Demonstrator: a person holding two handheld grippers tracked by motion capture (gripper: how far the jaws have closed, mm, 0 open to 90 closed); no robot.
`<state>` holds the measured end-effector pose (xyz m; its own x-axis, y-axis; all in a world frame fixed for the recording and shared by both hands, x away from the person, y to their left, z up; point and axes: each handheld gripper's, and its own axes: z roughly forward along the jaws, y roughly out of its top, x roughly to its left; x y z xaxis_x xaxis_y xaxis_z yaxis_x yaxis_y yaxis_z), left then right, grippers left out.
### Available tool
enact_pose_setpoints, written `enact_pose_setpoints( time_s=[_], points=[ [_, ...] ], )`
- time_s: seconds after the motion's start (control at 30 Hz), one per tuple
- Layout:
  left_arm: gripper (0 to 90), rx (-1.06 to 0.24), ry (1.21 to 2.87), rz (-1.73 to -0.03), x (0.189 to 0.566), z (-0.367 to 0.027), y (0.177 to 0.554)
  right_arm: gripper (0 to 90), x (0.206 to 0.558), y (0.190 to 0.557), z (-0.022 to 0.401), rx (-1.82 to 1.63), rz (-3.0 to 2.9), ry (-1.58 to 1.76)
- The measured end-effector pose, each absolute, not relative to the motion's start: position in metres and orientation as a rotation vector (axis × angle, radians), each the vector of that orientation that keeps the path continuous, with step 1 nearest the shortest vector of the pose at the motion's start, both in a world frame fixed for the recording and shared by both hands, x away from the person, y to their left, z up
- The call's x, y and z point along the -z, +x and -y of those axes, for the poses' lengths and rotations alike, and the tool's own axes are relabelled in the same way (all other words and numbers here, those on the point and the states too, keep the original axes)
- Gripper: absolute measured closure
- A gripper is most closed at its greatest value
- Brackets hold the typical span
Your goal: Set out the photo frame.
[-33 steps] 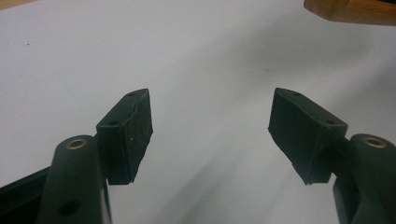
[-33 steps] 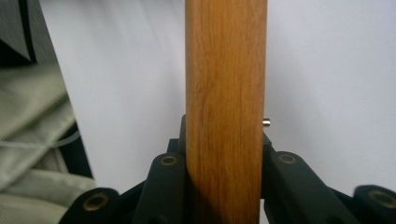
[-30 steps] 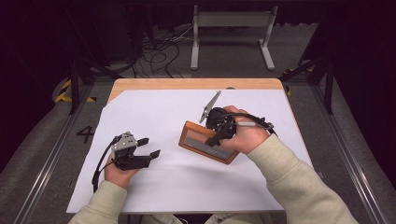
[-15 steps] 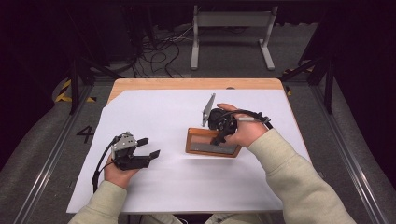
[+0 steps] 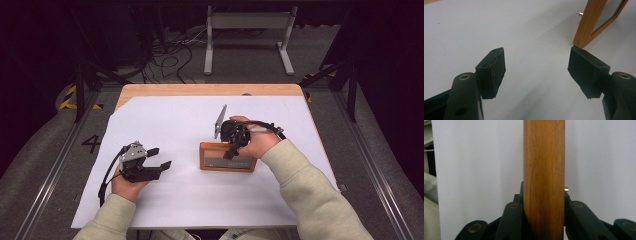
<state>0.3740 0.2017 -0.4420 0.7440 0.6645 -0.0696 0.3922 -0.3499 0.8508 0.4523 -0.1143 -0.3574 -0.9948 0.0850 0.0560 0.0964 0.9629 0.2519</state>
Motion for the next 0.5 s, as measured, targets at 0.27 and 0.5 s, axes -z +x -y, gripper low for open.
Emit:
enact_pose_setpoints(
  time_s=[0.27,0.5],
  points=[
    [30.4,-0.362,1.988,-0.796,0.4422,-0.2015,0.3746,69.2,0.3574,0.4578,0.1182,0.463,3.072,-0.181],
    [30.4,-0.358,1.989,-0.793,0.442,-0.2014,0.3743,46.3,0.3582,0.461,0.1216,0.559,3.147,-0.294]
  ],
)
